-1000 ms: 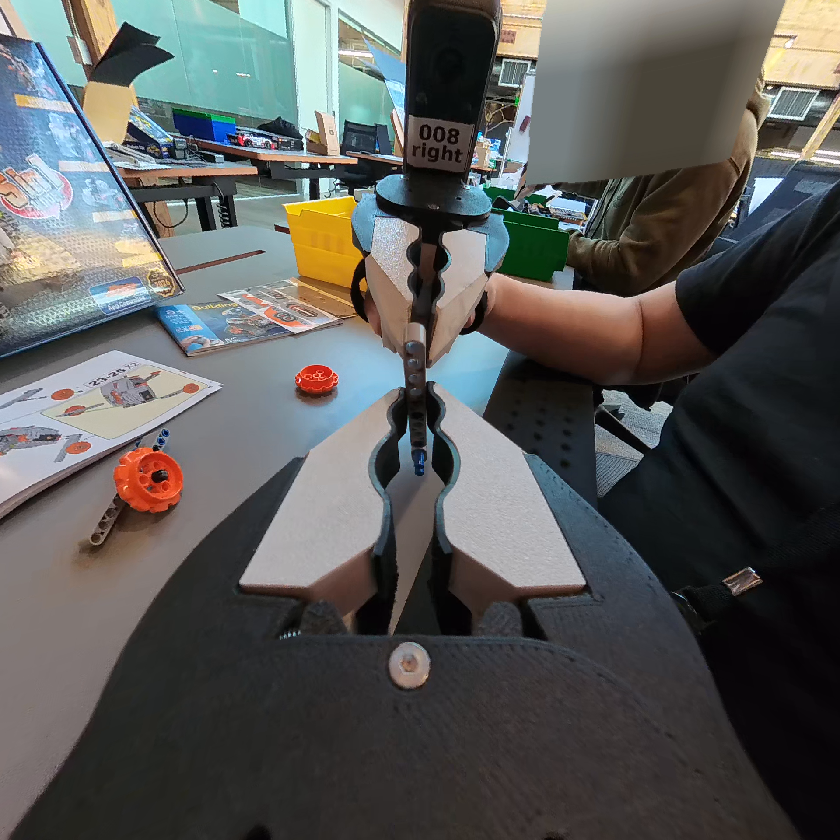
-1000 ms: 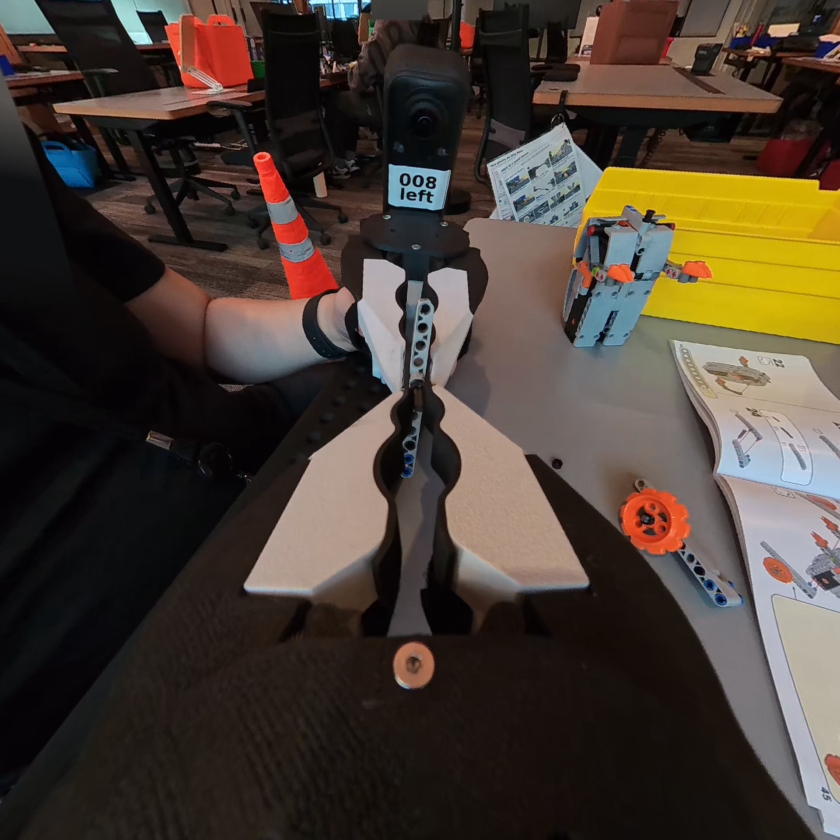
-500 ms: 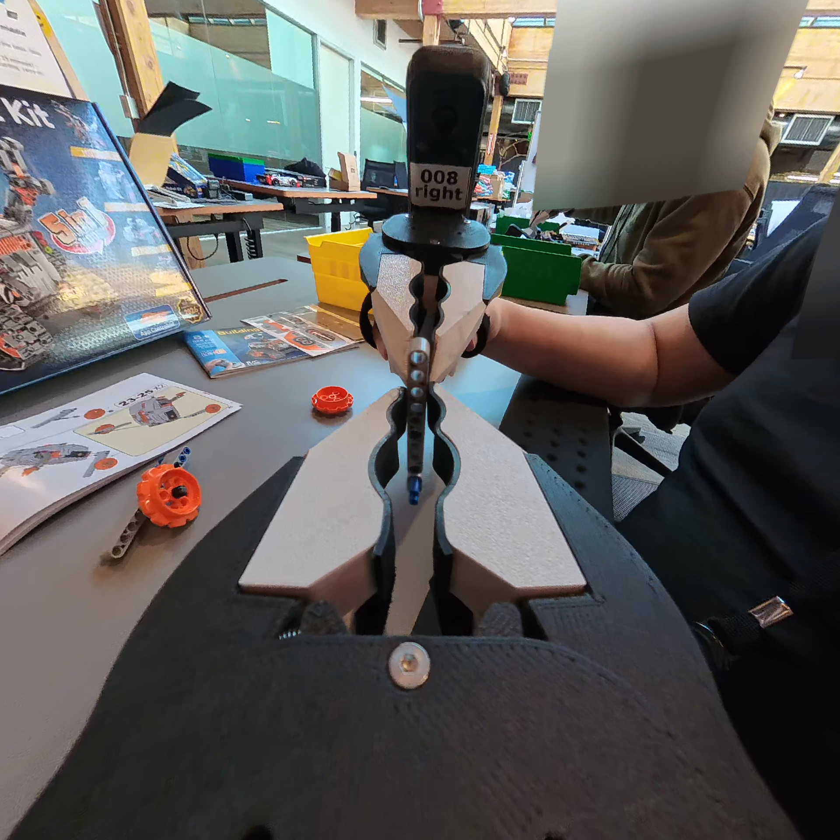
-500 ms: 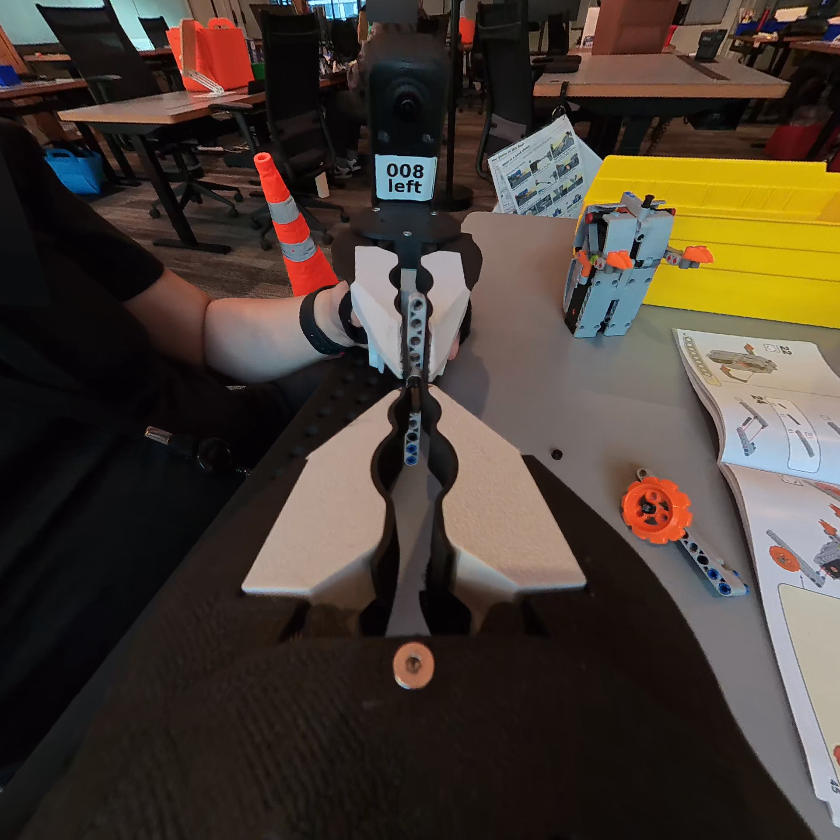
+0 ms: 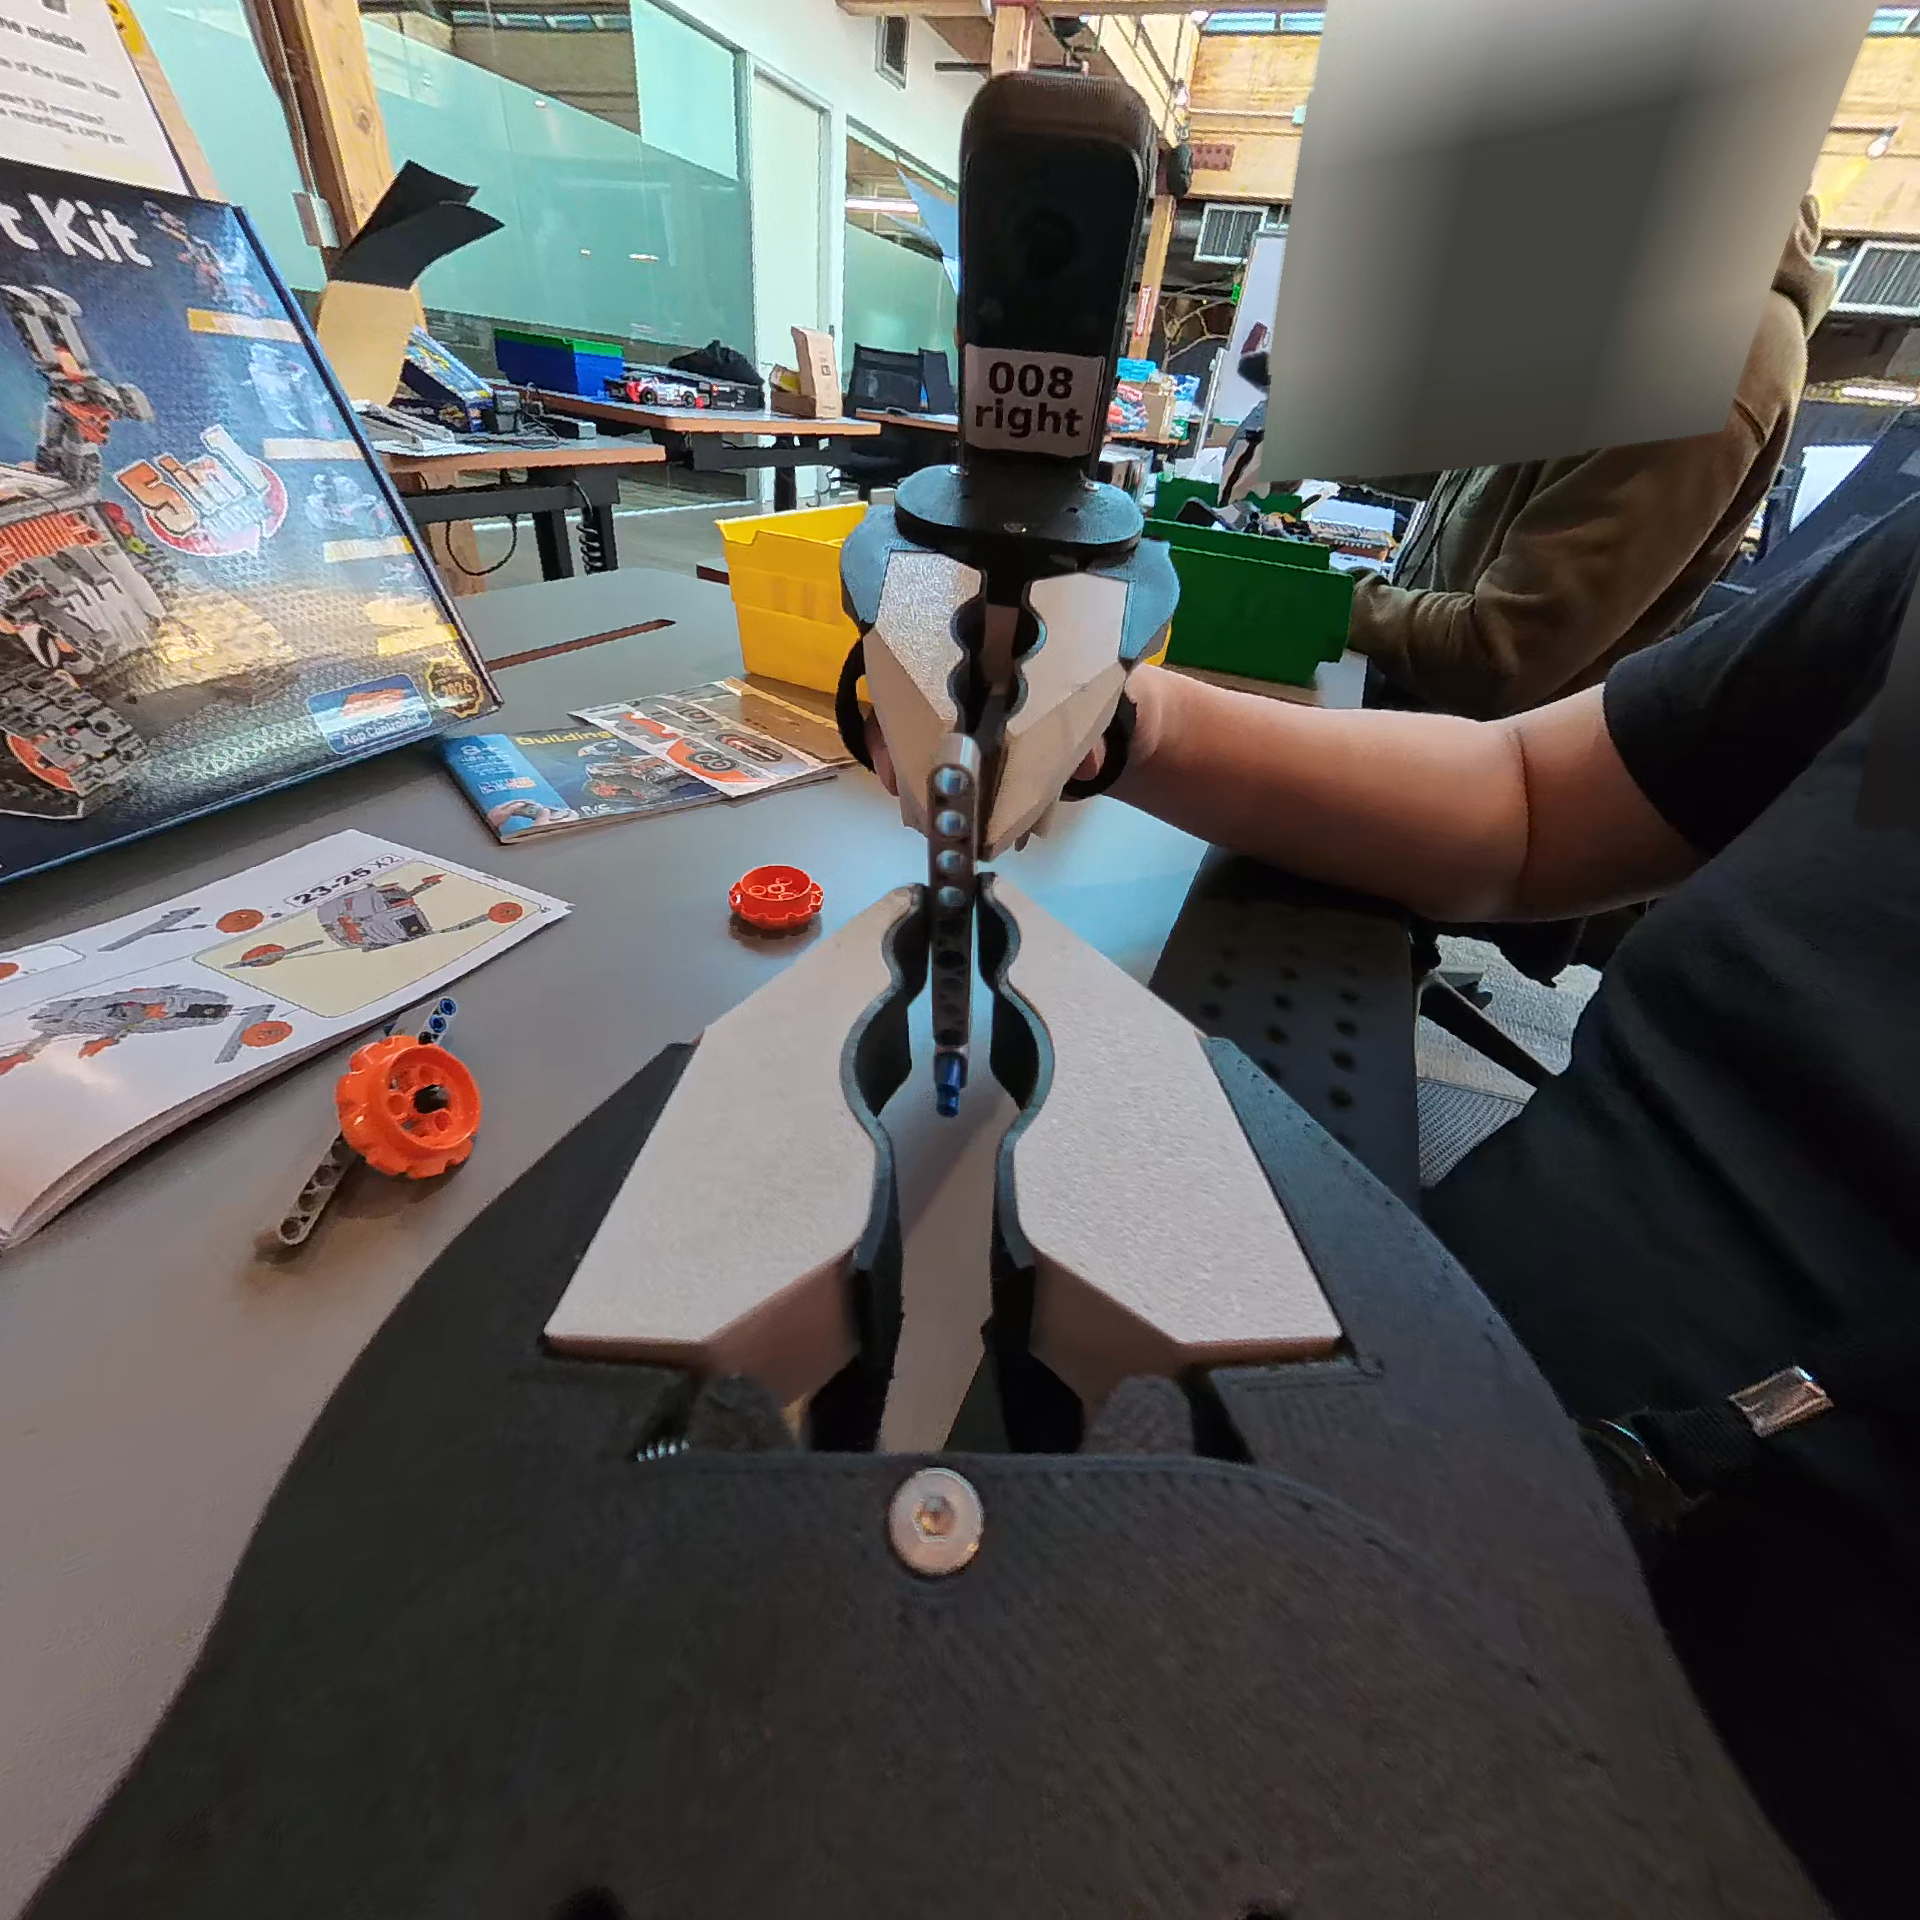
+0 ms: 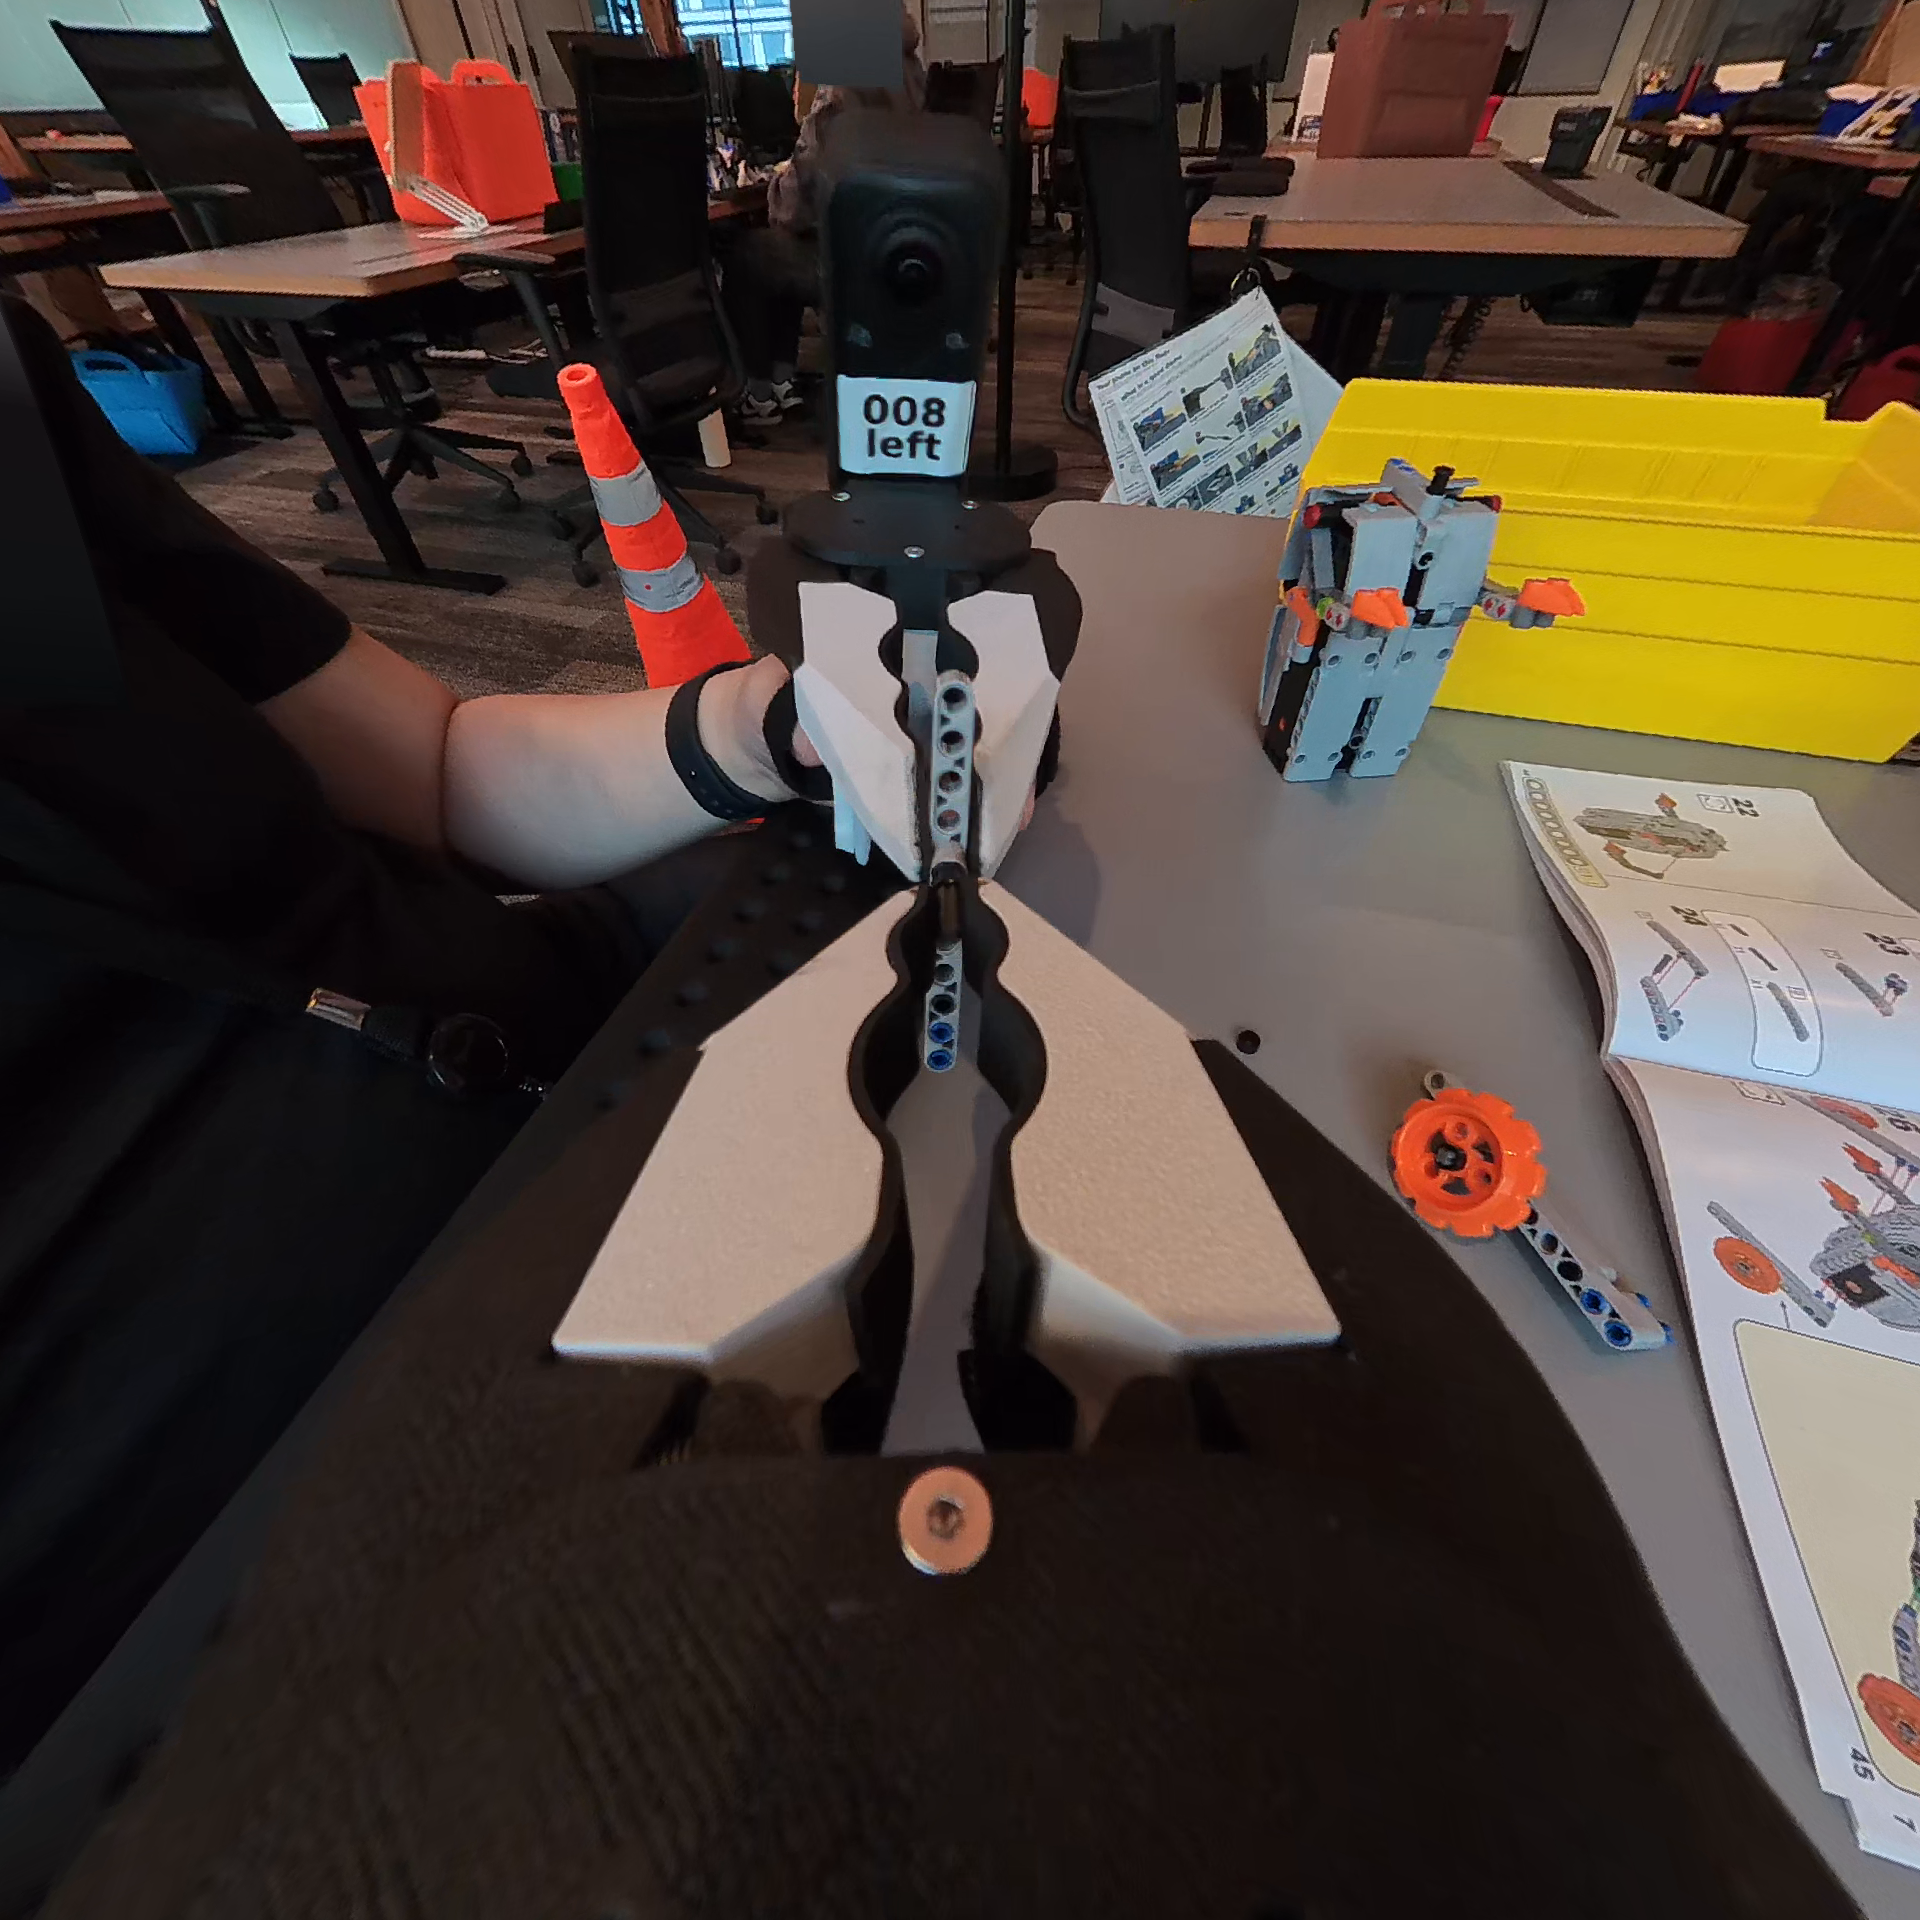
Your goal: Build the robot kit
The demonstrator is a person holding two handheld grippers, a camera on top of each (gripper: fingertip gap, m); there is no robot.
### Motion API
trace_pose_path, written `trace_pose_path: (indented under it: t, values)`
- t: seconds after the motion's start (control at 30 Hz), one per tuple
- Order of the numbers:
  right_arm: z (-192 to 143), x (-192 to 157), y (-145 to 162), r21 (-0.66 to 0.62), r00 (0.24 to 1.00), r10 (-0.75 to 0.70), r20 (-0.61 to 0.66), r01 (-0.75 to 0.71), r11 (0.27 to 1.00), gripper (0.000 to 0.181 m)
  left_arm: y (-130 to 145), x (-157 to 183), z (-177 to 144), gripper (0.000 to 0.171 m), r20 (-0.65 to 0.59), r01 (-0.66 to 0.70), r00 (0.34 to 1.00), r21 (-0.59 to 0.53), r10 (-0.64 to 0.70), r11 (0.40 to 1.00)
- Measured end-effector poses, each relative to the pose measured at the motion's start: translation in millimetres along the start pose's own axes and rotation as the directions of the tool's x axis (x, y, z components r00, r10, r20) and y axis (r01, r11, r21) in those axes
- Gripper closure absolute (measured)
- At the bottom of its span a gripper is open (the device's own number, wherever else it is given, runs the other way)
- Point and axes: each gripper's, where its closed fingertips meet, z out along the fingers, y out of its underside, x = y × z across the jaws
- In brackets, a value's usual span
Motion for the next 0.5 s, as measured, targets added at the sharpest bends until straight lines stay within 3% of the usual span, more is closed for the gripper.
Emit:
trace_pose_path:
  t: [0.5]
  values:
    - [2.7,-0.8,4.3,-0.028,1.000,0.010,0.005,-0.010,1.000,0.179,4.6,1.2,0.0,0.166,-0.004,-0.002,1.000,-0.033,0.002,0.999]
